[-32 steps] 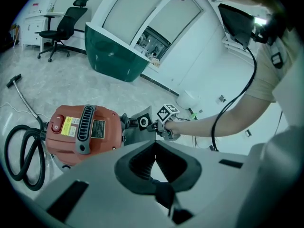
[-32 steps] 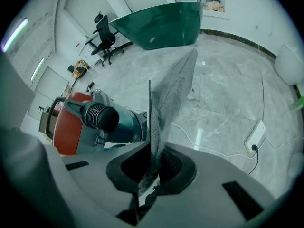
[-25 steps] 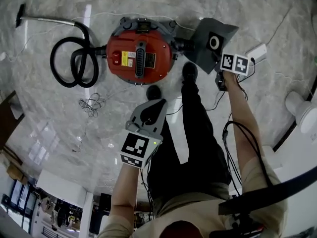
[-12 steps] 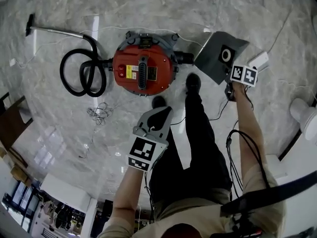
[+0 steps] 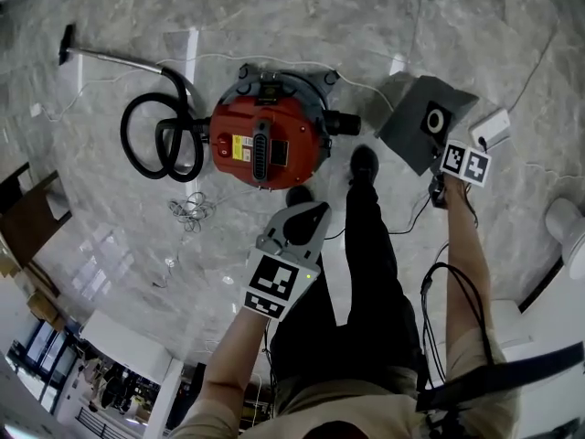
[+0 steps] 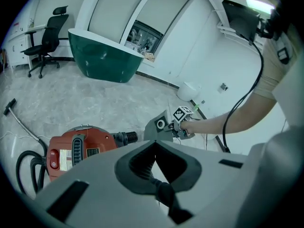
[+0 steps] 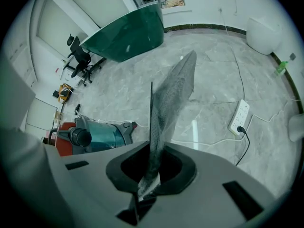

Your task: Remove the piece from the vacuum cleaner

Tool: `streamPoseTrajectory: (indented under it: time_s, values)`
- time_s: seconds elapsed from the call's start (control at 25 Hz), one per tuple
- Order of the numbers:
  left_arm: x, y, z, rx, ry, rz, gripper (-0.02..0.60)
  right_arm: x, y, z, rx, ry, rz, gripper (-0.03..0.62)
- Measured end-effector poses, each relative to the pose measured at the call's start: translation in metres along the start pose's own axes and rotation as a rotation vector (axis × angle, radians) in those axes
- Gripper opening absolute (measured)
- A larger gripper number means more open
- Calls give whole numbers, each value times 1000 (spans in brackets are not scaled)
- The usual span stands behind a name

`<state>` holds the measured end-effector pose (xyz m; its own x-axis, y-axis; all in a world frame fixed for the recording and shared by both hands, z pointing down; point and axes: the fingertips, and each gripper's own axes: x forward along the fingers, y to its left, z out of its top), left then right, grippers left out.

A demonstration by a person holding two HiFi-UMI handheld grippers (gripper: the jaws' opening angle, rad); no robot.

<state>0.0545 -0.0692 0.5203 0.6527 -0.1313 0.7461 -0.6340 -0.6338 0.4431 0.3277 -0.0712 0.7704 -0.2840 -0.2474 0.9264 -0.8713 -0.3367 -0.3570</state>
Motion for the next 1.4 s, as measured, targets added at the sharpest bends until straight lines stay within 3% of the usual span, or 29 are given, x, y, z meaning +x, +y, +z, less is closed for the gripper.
streamPoseTrajectory:
  time_s: [0.24,0.48,0.68,0.84,1.24,1.4]
  values:
    - [10,-6,21,36,-10,9,3,-19,9,16,-37,-36,68,21]
    - [-15,-17,52,81,-45,31,3,-65,31,33,-40,-97,103,21]
    - [-56,-33,75,105,-92,56,3,-114,55,34,-29,-125,133,21]
    - [-94,-49,84,122,-132,78,3,-158,89,31,-79,-151,172,21]
    - [-198,-94,81,203,-197,121,3,-281,162,9,-43,-245,269,21]
    - [-243,-107,76,234,-227,149,3,-321,196,-3,-97,-251,286,21]
